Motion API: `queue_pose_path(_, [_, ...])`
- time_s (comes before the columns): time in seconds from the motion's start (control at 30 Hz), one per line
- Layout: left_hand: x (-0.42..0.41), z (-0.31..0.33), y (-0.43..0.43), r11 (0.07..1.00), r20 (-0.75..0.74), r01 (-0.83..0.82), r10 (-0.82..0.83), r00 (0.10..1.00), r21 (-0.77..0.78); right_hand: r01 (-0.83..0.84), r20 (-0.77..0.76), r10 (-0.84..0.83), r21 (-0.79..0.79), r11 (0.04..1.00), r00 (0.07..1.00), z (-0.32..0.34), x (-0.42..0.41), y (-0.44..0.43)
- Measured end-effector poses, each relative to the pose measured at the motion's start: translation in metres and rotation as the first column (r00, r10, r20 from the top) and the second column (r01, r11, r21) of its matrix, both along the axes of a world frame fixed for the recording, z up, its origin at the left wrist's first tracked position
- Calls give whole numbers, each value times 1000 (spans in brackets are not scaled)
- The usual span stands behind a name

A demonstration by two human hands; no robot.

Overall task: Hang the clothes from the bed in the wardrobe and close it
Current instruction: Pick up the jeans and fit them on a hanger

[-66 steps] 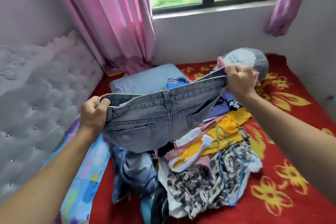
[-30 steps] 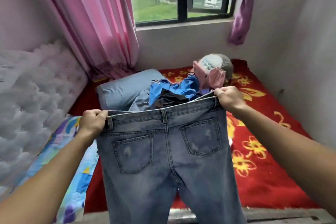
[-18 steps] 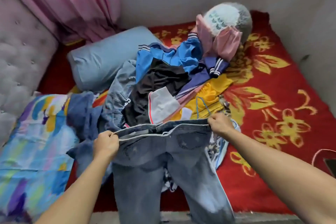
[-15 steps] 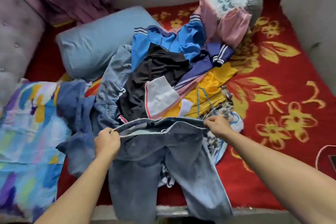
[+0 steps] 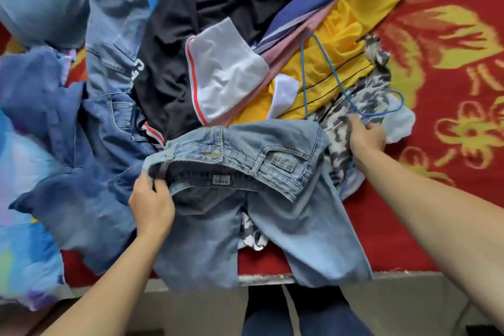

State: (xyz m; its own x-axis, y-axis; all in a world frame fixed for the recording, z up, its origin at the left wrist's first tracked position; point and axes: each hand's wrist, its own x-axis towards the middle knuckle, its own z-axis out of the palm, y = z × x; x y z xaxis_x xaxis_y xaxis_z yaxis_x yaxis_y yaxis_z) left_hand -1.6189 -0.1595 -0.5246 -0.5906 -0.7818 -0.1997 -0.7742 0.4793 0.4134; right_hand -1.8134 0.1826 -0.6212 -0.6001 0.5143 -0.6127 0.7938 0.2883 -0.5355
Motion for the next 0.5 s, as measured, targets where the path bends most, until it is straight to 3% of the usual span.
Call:
queue_pose_path(0.1, [-9,8,2,1000,-69,17,-17,997,-6,61,-135,-74,-101,993,988,15,-29,-8])
queue_pose_path(0.17, [-18,20,2,999,-129,40,-41,991,-10,17,-193,-35,-95,995,980,39,-52,-19])
queue_pose_path(0.3, [-39,55,-6,996,-219,70,-79,972,-48,-211,-298,252,162,964,921,121,-81,-55])
queue_pose_path(0.4, [-53,83,-11,997,-248,80,-83,965,-21,-441,-562,440,145,886,700,176,-78,-84])
queue_pose_path(0.5, [-59,100,-21,993,-178,117,-116,977,-9,-741,-692,535,0,671,484,225,-45,-104])
